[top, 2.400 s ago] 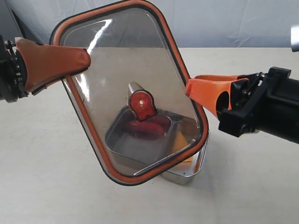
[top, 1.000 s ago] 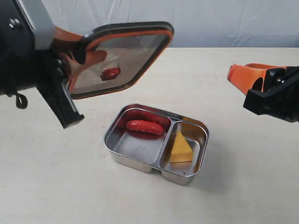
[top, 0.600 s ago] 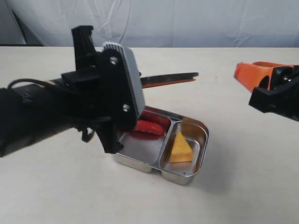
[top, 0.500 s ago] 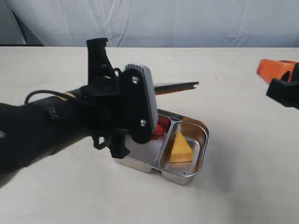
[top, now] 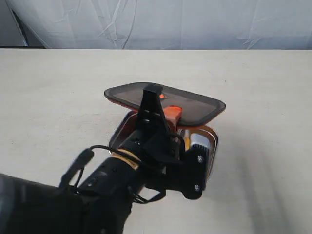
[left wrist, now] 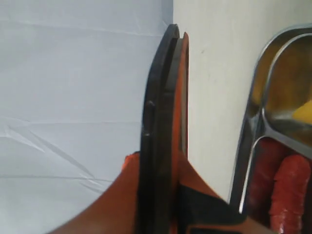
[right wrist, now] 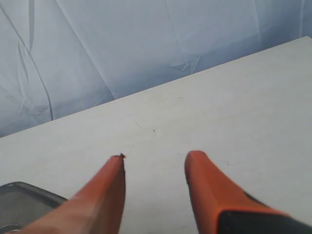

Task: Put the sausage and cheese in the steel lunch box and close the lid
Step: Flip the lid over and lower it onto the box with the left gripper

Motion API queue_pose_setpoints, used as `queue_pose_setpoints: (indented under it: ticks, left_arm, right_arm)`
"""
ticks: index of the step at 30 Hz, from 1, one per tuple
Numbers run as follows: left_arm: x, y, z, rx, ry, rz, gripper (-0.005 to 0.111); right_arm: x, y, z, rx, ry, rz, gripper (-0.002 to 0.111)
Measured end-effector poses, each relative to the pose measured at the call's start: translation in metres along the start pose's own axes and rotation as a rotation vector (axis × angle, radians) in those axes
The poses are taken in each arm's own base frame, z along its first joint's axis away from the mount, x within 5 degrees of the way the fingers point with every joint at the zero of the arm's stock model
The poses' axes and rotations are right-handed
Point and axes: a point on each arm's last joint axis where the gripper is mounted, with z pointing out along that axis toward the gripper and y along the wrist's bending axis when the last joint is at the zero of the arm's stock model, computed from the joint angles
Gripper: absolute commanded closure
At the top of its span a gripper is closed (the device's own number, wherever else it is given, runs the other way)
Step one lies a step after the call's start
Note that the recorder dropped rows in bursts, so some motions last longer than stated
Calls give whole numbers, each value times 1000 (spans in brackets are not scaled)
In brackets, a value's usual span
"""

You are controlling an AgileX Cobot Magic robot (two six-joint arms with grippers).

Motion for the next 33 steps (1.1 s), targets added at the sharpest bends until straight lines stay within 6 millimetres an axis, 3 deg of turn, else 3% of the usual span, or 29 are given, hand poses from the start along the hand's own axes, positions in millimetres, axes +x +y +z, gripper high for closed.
queue_pose_setpoints:
  ticks: [7,14,25,33]
  left_arm:
    - [-12,-30,0,-65,14,100,107]
    - [-8,-48,4,-43,73,127,107]
    - [-20,-57,-7,-6,34,125,107]
    - [-17,-61,-7,41,69,93,107]
  right_arm:
    - [0,0,0,0,1,2,66]
    - [0,0,0,0,1,0,66]
    - [0,0,0,0,1,0,66]
    - [0,0,0,2,2,1,66]
